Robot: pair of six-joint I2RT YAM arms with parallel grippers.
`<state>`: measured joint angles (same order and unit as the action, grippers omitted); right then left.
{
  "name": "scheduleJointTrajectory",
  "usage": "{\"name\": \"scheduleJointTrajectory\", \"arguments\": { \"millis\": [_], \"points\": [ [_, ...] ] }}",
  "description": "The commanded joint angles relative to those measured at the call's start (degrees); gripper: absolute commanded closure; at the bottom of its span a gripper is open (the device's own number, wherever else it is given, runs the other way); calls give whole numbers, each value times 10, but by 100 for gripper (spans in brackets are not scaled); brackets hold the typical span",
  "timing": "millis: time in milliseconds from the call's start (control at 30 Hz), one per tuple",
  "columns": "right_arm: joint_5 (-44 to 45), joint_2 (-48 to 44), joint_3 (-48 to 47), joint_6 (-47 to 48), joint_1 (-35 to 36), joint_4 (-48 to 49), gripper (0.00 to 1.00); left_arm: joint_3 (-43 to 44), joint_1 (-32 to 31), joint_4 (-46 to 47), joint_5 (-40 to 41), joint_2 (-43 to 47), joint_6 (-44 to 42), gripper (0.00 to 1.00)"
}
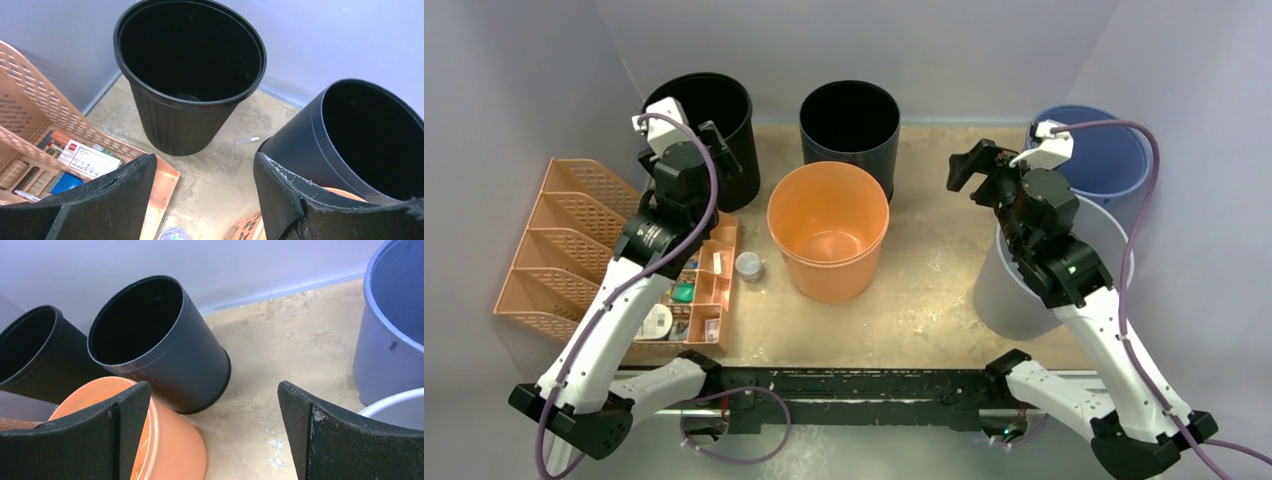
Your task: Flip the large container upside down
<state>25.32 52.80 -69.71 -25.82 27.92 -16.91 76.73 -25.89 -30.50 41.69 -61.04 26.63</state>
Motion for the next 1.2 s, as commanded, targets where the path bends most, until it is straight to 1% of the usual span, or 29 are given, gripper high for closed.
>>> {"name": "scheduleJointTrajectory", "arguments": {
  "millis": [0,33,100,167,233,333,400,467,533,600,667,733,800,933,1033,1100,1167],
  "points": [
    [31,-14,-18,-10,1,23,0,28,2,48,34,24,-3,28],
    [38,-17,-20,-11,1,21,0,27,2,58,8,28,-21,28],
    [60,-22,-32,-33,1,5,0,24,2,74,-81,46,-62,28],
    [74,-22,-57,-49,0,-23,0,-6,2,136,-127,77,-62,29],
    [82,-23,-81,-51,1,-53,0,-11,2,178,-179,84,-60,28],
    [95,-26,-114,-40,1,-105,0,45,1,153,-282,30,-33,28],
    [116,-30,-132,-52,1,-152,0,67,-2,141,-338,-6,-2,28],
    [124,-35,-153,-66,1,-206,0,70,-17,150,-364,-23,14,28],
    [110,-42,-170,-65,0,-258,0,80,-45,147,-372,-45,17,28],
    [99,-47,-177,-64,1,-315,0,98,-96,116,-355,-74,0,28],
    [95,-49,-180,-87,1,-370,0,112,-167,94,-312,-98,-25,28],
    [92,-49,-175,-109,1,-412,0,111,-233,91,-263,-109,-45,28],
    [81,-46,-164,-119,1,-428,0,107,-267,92,-246,-115,-52,28],
    [28,-17,-132,-119,1,-441,0,109,-272,68,-241,-114,-54,27],
    [27,20,-115,-124,1,-460,0,97,-272,56,-213,-97,-44,26],
    [26,35,-104,-154,1,-477,0,81,-271,60,-198,-80,-35,25],
    [35,39,-92,-156,1,-472,3,69,-271,60,-191,-71,-28,25]
  ]
}}
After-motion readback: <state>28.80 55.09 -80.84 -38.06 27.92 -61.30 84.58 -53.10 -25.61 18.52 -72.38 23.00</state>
